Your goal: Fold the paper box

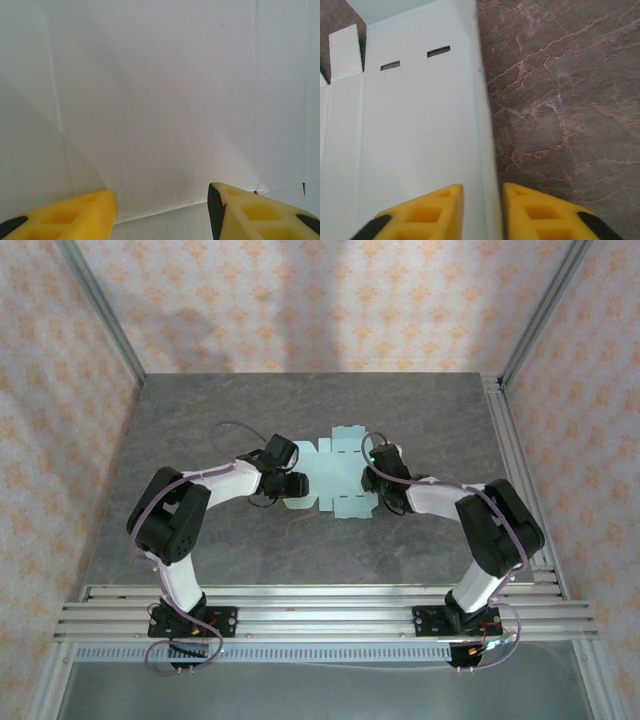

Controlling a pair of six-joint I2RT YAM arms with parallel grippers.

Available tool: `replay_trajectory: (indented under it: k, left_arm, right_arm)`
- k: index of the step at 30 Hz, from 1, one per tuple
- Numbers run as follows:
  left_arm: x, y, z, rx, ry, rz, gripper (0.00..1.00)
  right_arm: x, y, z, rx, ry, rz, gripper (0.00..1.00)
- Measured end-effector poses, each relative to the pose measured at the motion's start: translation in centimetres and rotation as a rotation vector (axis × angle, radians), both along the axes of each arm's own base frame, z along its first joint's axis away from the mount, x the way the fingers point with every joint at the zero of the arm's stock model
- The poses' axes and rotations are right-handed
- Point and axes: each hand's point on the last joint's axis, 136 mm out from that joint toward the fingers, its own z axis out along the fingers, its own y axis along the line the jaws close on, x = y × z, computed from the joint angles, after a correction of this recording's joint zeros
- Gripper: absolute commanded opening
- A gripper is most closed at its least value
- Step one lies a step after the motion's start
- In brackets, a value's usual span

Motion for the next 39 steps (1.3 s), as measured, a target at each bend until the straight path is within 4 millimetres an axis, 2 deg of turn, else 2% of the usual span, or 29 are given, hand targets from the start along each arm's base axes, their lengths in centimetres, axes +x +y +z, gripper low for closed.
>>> replay_trajectory:
  k: [5,8,10,13,17,20,23,27,31,35,39]
  left_arm:
    - [0.0,0.0,0.0,0.0,0.0,0.0,0.54]
    - [0.0,0.0,0.0,0.0,0.0,0.0,0.54]
    - [0.0,0.0,0.0,-0.001,0.0,0.0,0.54]
    - [0.0,0.0,0.0,-0.001,0.0,0.0,0.54]
    - [0.0,0.0,0.0,-0.001,0.0,0.0,0.54]
    - [0.0,0.0,0.0,-0.001,-0.001,0.0,0.54]
    - [0.0,0.0,0.0,-0.002,-0.001,0.0,0.54]
    - [0.0,0.0,0.0,-0.001,-0.001,0.0,0.54]
    - [0.0,0.0,0.0,-0.001,-0.001,0.0,0.54]
    - [0.0,0.0,0.0,-0.003,-0.002,0.0,0.54]
    - [-0.2,-0.1,0.3,-0.017,-0.014,0.0,0.64]
  right_arm:
    - [0.0,0.1,-1.2,-0.009,0.022,0.003,0.17]
    - [0.0,0.2,-2.0,-0.02,0.038,0.012,0.08]
    - [0.2,0.3,-1.9,-0.028,0.031,0.023,0.06]
    - [0.2,0.3,-1.8,-0.041,0.026,0.044,0.15]
    - [0.3,0.4,-1.7,-0.052,0.019,0.057,0.21]
    - [0.3,0.4,-1.4,-0.047,0.014,0.056,0.29]
    - [0.4,0.4,-1.2,-0.044,0.006,0.054,0.29]
    - [0.1,0.2,-1.1,-0.04,0.005,0.05,0.23]
    - [-0.3,0.0,-1.1,-0.034,0.007,0.043,0.01]
    - [-0.3,0.0,-1.1,-0.049,0.002,0.061,0.0]
    - [-0.1,0.1,-0.9,-0.079,-0.012,0.101,0.0]
